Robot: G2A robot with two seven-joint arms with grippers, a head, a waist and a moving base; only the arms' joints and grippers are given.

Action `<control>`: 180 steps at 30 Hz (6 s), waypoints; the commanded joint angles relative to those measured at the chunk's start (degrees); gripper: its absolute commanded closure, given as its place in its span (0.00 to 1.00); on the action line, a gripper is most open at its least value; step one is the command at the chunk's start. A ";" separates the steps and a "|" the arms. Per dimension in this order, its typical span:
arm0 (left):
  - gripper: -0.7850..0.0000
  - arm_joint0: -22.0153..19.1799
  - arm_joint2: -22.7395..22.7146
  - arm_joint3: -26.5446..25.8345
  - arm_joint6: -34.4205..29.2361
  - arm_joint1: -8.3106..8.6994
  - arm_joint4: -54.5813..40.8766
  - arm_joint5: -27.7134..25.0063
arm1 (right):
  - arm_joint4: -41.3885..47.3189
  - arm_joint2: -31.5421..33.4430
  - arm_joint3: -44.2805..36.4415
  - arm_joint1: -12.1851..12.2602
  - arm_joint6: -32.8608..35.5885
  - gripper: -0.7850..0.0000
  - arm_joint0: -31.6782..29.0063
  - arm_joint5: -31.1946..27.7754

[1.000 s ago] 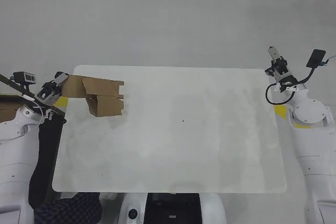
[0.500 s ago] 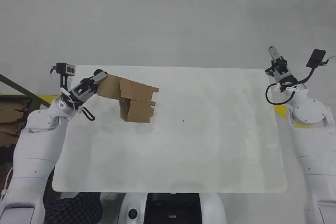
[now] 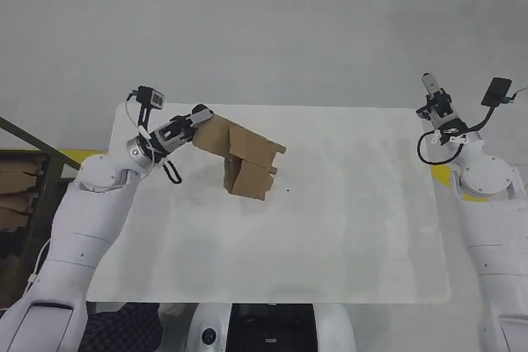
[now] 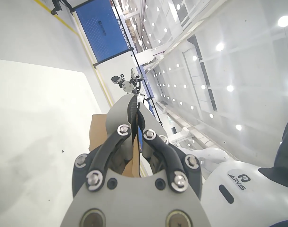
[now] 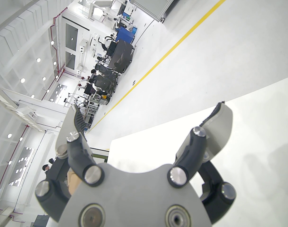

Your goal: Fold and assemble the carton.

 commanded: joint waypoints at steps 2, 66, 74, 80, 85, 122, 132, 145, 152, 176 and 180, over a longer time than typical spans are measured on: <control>1.00 -1.42 2.41 -0.44 -0.27 -0.66 -0.05 0.83 | 0.00 0.00 0.00 0.00 0.00 0.00 0.00 0.00; 1.00 -4.70 10.20 -1.66 0.52 -3.43 1.51 2.55 | 0.00 0.00 0.00 0.00 0.00 0.00 0.00 0.00; 1.00 -4.70 10.20 -1.66 0.52 -3.43 1.51 2.55 | 0.00 0.00 0.00 0.00 0.00 0.00 0.00 0.00; 1.00 -4.70 10.20 -1.66 0.52 -3.43 1.51 2.55 | 0.00 0.00 0.00 0.00 0.00 0.00 0.00 0.00; 1.00 -4.70 10.20 -1.66 0.52 -3.43 1.51 2.55 | 0.70 0.20 -1.03 -0.04 0.04 0.00 -0.75 -0.12; 1.00 -4.70 10.20 -1.66 0.52 -3.43 1.51 2.55 | 14.33 -6.45 -21.21 0.52 29.12 0.00 -21.03 -10.10; 1.00 -4.70 10.20 -1.66 0.52 -3.43 1.51 2.55 | 14.93 -6.56 -21.42 0.51 29.31 0.00 -21.14 -10.39; 1.00 -4.70 10.20 -1.66 0.52 -3.43 1.51 2.55 | 13.99 -12.34 -15.20 -0.49 29.93 0.00 -18.80 -12.42; 1.00 -4.70 10.20 -1.66 0.52 -3.43 1.51 2.55 | 22.22 -18.12 -8.58 -2.08 33.97 0.00 -15.09 -13.56; 1.00 -4.70 10.20 -1.66 0.52 -3.43 1.51 2.55 | 33.59 -19.31 -2.78 -3.63 40.28 0.51 -12.15 -17.66; 1.00 -4.70 10.20 -1.66 0.52 -3.43 1.51 2.55 | 34.00 -17.62 -3.75 -3.25 40.52 0.52 -13.05 -17.91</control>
